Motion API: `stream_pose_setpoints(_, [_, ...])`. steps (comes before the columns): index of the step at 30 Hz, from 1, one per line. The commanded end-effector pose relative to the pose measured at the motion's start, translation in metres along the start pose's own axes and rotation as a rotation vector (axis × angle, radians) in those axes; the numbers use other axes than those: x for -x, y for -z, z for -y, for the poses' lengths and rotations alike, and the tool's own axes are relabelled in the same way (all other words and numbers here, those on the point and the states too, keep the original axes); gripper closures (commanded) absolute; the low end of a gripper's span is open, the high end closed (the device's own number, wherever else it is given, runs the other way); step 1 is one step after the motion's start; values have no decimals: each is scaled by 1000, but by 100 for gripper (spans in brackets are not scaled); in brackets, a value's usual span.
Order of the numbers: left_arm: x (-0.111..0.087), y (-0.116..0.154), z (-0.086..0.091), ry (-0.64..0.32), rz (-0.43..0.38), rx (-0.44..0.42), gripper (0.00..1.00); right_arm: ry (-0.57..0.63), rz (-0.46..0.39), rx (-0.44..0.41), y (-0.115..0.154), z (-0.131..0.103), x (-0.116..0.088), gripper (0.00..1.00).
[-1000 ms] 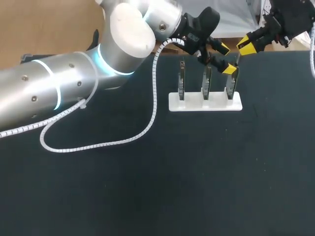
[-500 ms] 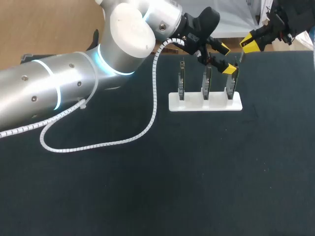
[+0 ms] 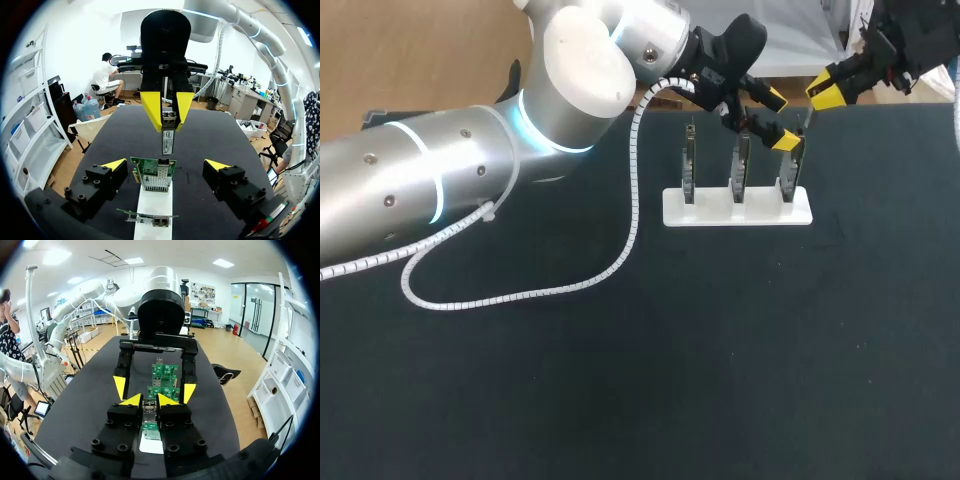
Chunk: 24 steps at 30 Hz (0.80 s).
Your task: Pick up the optical module with the left hand, and insert it into the network port with the right hand.
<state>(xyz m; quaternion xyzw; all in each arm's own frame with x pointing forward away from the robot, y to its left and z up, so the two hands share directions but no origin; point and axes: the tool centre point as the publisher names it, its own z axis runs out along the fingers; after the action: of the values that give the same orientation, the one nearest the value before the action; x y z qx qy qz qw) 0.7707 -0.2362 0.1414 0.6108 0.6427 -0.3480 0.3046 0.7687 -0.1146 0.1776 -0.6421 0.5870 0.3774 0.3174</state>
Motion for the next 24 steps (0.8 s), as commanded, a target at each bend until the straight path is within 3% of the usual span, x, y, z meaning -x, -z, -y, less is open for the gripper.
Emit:
stream_pose_setpoints(1, [0, 1, 2, 2, -1, 6, 0, 2, 0, 0, -2, -4, 0, 100])
stream_pose_setpoints(24, [0, 1, 2, 2, -1, 6, 0, 28, 0, 16, 0, -7, 7, 100])
